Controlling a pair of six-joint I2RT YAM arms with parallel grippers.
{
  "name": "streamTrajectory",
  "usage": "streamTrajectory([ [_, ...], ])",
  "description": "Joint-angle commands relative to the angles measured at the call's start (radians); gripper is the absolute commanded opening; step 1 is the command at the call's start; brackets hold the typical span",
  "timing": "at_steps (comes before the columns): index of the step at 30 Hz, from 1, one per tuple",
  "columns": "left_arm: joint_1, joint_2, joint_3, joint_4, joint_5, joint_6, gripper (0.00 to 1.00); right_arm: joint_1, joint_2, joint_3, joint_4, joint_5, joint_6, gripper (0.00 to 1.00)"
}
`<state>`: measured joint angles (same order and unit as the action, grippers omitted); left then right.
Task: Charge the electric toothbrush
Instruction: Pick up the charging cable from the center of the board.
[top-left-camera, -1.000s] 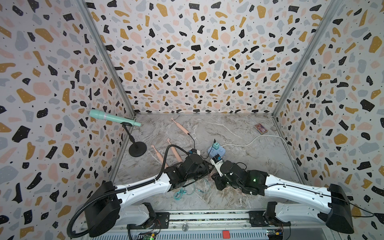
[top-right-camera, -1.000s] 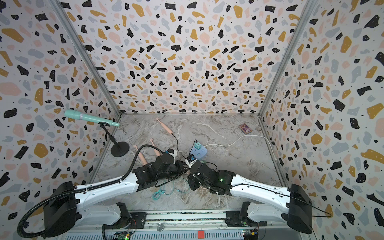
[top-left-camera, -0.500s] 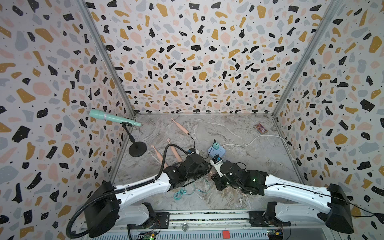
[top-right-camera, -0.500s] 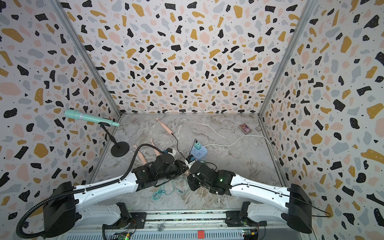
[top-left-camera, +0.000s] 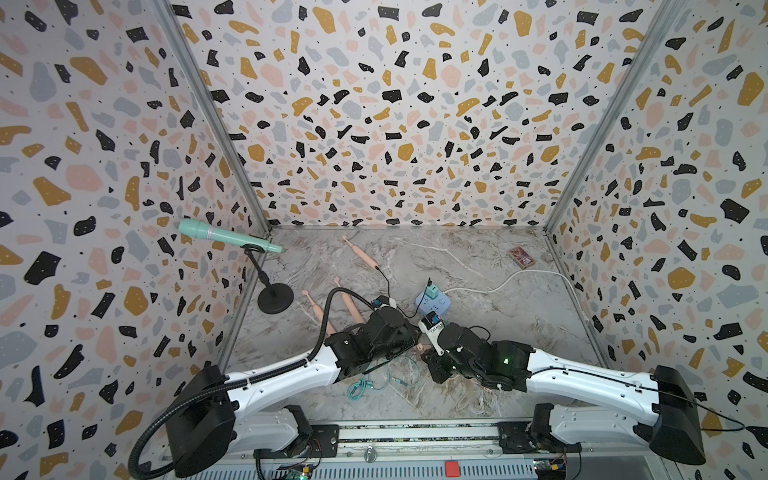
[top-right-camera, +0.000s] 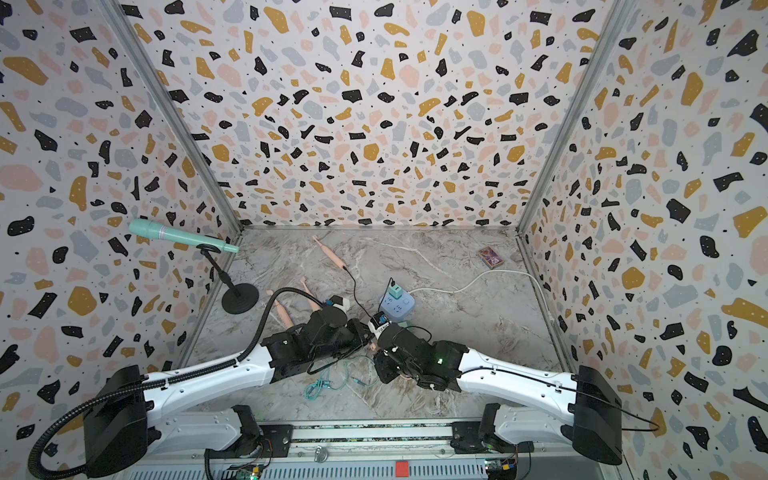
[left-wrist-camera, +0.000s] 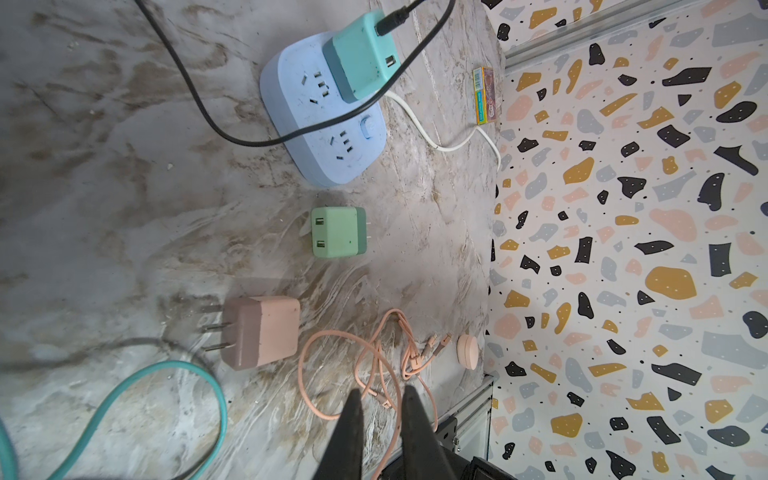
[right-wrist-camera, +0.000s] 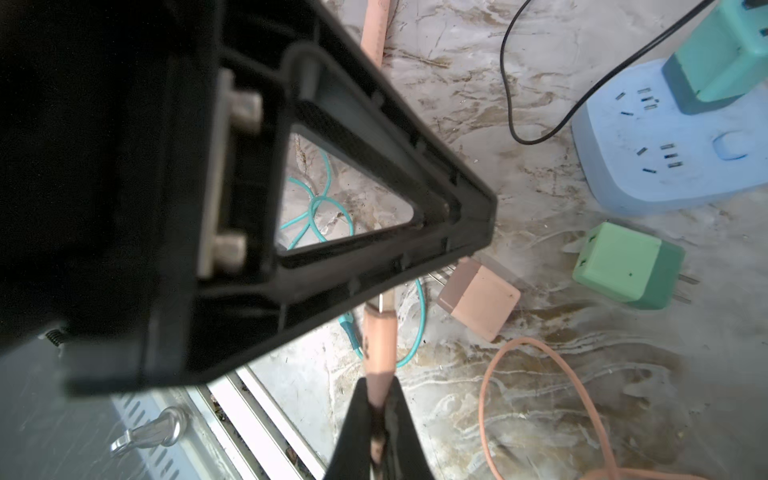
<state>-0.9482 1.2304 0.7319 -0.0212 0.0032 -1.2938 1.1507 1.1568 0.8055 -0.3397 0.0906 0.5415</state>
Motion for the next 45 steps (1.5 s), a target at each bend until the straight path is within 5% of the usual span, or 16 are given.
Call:
streamTrajectory([
  [1, 0.006, -0.003, -0.008, 0.032, 0.018, 0.003, 0.14, 0.005, -0.012, 0.029, 0.003, 0.028, 0.013, 0.00],
  [10, 0.005, -0.001, -0.005, 0.027, 0.020, 0.004, 0.00, 0.005, -0.021, 0.028, 0.006, 0.043, 0.011, 0.00],
  [18, 0.006, -0.001, -0.006, 0.031, 0.021, -0.006, 0.00, 0.007, -0.042, 0.004, 0.040, 0.040, 0.020, 0.00],
  [22, 0.010, -0.031, 0.009, -0.017, -0.028, 0.008, 0.76, 0.007, -0.059, -0.004, 0.036, 0.031, 0.017, 0.00],
  [26, 0.010, -0.060, 0.012, -0.011, -0.057, 0.012, 0.85, 0.007, -0.068, -0.006, 0.032, 0.035, 0.015, 0.00],
  [30, 0.009, -0.025, 0.000, 0.046, 0.013, -0.007, 0.79, 0.007, -0.059, 0.004, 0.034, 0.042, 0.015, 0.00],
  [45, -0.007, -0.019, -0.012, 0.047, 0.034, -0.002, 0.18, 0.007, -0.011, 0.035, 0.026, 0.063, 0.025, 0.00],
])
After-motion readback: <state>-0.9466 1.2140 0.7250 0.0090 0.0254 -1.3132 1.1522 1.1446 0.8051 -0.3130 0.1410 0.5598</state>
